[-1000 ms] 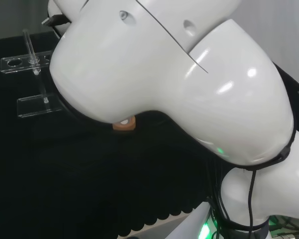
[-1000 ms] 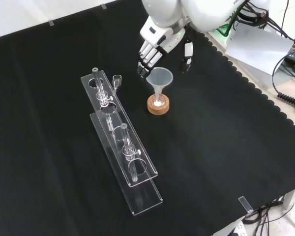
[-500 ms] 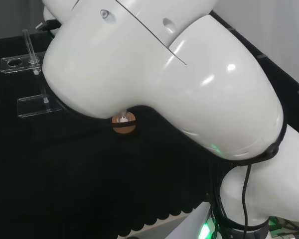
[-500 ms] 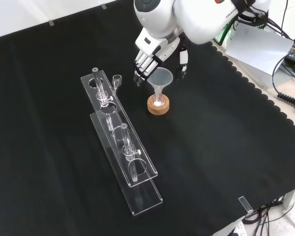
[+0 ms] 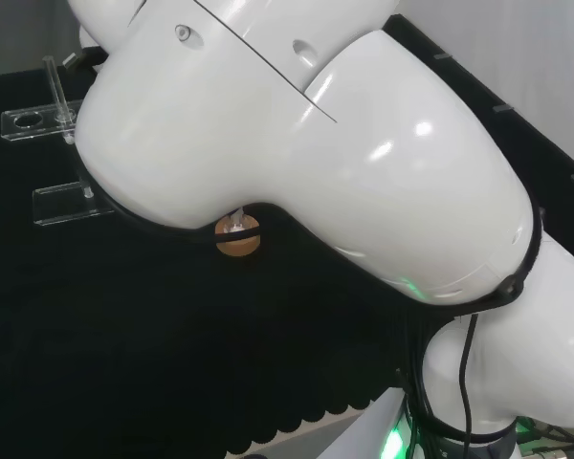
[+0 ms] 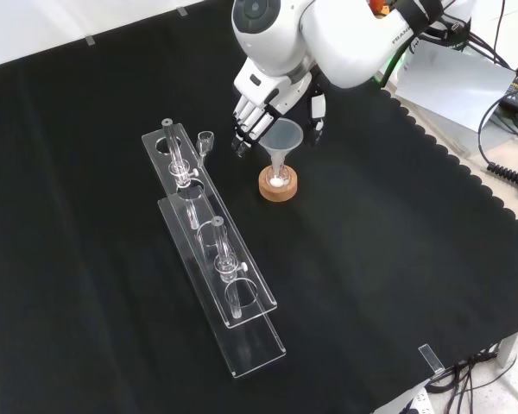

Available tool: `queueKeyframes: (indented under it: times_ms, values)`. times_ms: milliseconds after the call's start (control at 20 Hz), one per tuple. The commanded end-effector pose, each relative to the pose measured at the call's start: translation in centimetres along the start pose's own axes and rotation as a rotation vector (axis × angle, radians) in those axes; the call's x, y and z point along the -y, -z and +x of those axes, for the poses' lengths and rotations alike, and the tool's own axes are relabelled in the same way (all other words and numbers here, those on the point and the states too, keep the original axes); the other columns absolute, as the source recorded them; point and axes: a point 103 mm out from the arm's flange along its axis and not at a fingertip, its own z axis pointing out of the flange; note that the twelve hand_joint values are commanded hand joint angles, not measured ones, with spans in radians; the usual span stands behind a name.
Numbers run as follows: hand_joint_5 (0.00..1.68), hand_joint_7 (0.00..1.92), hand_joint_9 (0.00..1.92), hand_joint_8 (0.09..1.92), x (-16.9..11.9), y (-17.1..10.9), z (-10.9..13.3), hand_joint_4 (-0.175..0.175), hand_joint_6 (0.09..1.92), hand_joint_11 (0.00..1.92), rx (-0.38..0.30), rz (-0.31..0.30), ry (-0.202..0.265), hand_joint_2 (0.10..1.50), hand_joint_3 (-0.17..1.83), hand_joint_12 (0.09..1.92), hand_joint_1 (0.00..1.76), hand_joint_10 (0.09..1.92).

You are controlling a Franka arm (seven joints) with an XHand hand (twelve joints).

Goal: Remove the funnel from the round-bottom flask.

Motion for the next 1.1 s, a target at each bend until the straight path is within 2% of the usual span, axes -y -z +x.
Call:
queueKeyframes:
  times_ms: [50,600,950,1100]
  values:
    - [0.10,0.00,0.27,0.64,-0.28,-0.29,-0.06,-0.099,0.09,0.47,0.020,0.009,-0.006,0.67,0.40,1.42,0.75,0.86]
    - [0.21,0.01,0.35,0.75,-0.37,-0.40,-0.30,-0.089,0.09,0.48,0.088,-0.014,0.002,0.67,0.45,1.41,0.78,0.82]
    - [0.56,0.24,0.59,0.68,-0.34,-0.43,0.00,-0.045,0.09,0.48,0.129,-0.041,0.010,0.67,0.55,1.36,0.85,0.62]
    - [0.66,0.34,0.68,0.64,-0.25,-0.38,0.07,-0.032,0.19,0.49,0.139,-0.061,0.014,0.68,0.57,1.34,0.87,0.54]
